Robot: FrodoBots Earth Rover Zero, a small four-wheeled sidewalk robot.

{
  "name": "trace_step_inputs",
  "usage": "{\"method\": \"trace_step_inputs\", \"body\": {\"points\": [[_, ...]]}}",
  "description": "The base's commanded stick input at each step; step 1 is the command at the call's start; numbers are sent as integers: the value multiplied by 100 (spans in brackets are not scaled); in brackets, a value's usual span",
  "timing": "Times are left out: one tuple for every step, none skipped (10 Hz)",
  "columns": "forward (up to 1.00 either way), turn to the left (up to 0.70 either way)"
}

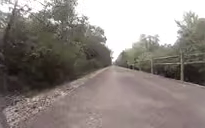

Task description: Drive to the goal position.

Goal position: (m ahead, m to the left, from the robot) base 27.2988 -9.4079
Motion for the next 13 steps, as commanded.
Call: {"method": "trace_step_inputs", "body": {"points": [[70,0],[70,0],[70,0],[70,0],[70,-15],[70,-31],[70,-31],[70,-5],[70,0],[70,0],[70,0],[70,0],[70,0]]}}
